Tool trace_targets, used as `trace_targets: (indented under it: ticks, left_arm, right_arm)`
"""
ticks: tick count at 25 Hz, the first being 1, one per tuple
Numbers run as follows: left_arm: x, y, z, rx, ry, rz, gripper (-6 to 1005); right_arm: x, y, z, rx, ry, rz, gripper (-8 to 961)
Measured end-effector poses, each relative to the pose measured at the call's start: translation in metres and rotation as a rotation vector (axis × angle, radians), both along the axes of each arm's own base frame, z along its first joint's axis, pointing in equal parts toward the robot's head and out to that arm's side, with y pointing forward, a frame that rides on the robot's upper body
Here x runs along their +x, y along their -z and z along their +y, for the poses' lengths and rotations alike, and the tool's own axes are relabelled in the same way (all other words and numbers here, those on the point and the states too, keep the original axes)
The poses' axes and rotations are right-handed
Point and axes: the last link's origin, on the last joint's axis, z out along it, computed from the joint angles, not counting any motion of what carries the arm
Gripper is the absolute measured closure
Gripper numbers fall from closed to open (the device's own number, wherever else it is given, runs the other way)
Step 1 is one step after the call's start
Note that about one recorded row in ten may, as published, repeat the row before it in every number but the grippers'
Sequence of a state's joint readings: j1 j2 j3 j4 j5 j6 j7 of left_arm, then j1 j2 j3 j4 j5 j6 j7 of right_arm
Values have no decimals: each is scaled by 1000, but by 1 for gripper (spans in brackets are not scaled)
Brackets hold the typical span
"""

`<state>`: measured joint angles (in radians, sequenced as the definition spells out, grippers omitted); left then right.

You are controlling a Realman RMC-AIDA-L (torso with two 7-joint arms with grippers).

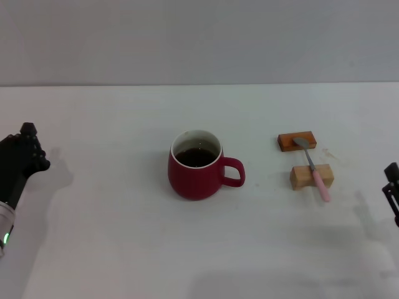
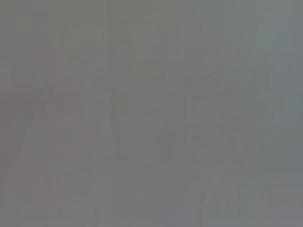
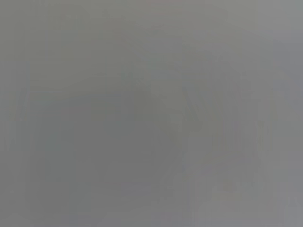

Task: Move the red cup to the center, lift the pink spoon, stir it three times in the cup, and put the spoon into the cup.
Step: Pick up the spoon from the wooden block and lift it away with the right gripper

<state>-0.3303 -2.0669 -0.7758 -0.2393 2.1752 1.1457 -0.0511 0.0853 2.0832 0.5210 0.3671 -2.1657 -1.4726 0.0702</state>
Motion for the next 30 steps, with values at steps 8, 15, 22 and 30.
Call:
trace_targets:
  ticks: [8, 15, 22, 30]
  left_arm:
    - [-4, -8, 1, 39, -18, -45, 988]
    - [-6, -8, 0, 44, -29, -45, 988]
    - [-6, -8, 0, 40, -32, -39, 987]
    - [-5, -6, 1, 31, -26, -35, 987]
  right_arm:
    - [2, 10, 6, -62, 22, -19, 241]
    - [4, 16, 11, -103, 46, -25, 241]
    - [-2, 28, 14, -167, 26, -36, 241]
    - [-7, 40, 22, -230, 37, -35, 242]
